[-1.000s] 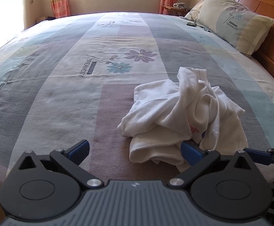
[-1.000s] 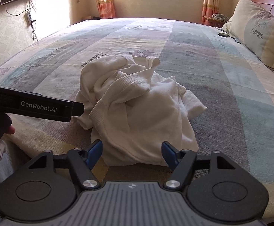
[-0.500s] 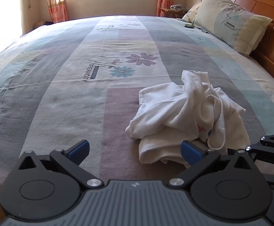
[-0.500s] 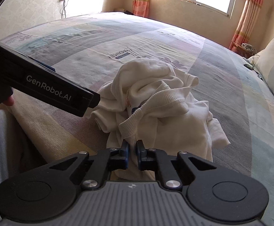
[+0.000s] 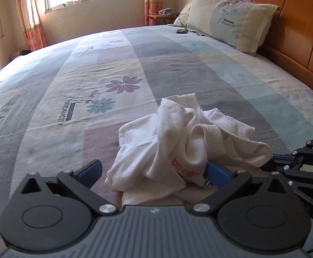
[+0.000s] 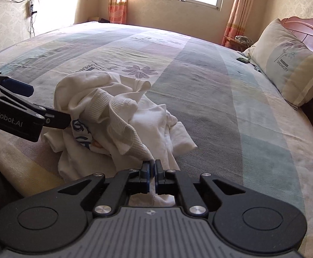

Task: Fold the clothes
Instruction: 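Grasp a fold of the white T-shirt with the right gripper, then grasp the T-shirt edge with the left gripper while the right gripper holds its fold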

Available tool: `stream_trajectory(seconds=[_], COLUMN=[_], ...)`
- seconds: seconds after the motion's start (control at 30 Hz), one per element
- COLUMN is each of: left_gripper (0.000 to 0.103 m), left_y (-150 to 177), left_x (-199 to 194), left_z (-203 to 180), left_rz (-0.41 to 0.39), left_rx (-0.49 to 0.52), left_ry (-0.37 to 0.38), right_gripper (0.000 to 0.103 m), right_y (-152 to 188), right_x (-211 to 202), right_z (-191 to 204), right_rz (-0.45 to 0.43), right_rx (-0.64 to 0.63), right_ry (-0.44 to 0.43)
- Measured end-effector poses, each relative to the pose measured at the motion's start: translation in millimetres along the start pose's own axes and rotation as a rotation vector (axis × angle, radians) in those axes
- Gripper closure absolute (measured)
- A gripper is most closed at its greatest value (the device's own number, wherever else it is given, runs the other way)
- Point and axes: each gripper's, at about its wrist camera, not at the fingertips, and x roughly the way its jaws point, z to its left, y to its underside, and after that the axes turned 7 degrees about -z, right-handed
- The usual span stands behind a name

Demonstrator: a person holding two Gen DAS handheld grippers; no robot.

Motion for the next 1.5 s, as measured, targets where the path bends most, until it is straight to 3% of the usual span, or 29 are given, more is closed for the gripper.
stream_trajectory(seconds=[0.23,0.33,0.43,0.63,0.9,1.1,1.17,1.23,1.27,1.33,1.5], left_gripper=[0.001,0.001,0.001,0.001,0.001,0.003,0.011,0.03,0.035,0.057,0.088], left_y=[3.3,11.2,18.3,14.3,2.3,-7.3,-8.5,-6.8,-6.0,-5.1,-4.4], left_x=[22.3,27.5,41.5,40.9,0.1,6.7,9.2,10.0,10.8,11.3,10.1], left_z=[-0.9,2.0,4.6,6.9,36.8,54.7,56.3,57.4,57.5,51.8,29.9], left_rz=[-0.007,-0.041,-0.019,0.019,-0.031,-0.036,-0.04,-0.033,-0.025,-0.013,-0.016], left_rx=[0.069,0.087,0.078,0.11,0.107,0.084,0.089,0.09,0.084,0.096,0.184], left_ry=[0.09,0.179,0.258,0.249,0.231,0.164,0.132,0.11,0.12,0.157,0.194], right_gripper=[0.095,0.092,0.091,0.086,0.055,0.055,0.055,0.055,0.055,0.056,0.06], right_y=[9.5,12.3,14.6,18.2,22.7,25.2,25.8,25.9,25.9,25.8,24.0], right_x=[2.8,4.4,6.9,5.5,-5.1,-6.3,-7.7,-8.7,-9.4,-10.2,-8.3], right_z=[4.5,5.0,3.2,0.3,0.1,7.7,9.6,10.0,9.9,9.0,13.3], right_rz=[0.017,0.023,0.022,0.004,-0.044,-0.042,-0.042,-0.041,-0.041,-0.041,-0.056], right_rx=[0.012,0.018,0.041,0.075,0.047,0.031,0.022,0.014,0.012,0.012,-0.004], right_ry=[-0.018,-0.024,-0.038,-0.079,-0.126,-0.138,-0.131,-0.12,-0.115,-0.113,-0.117])
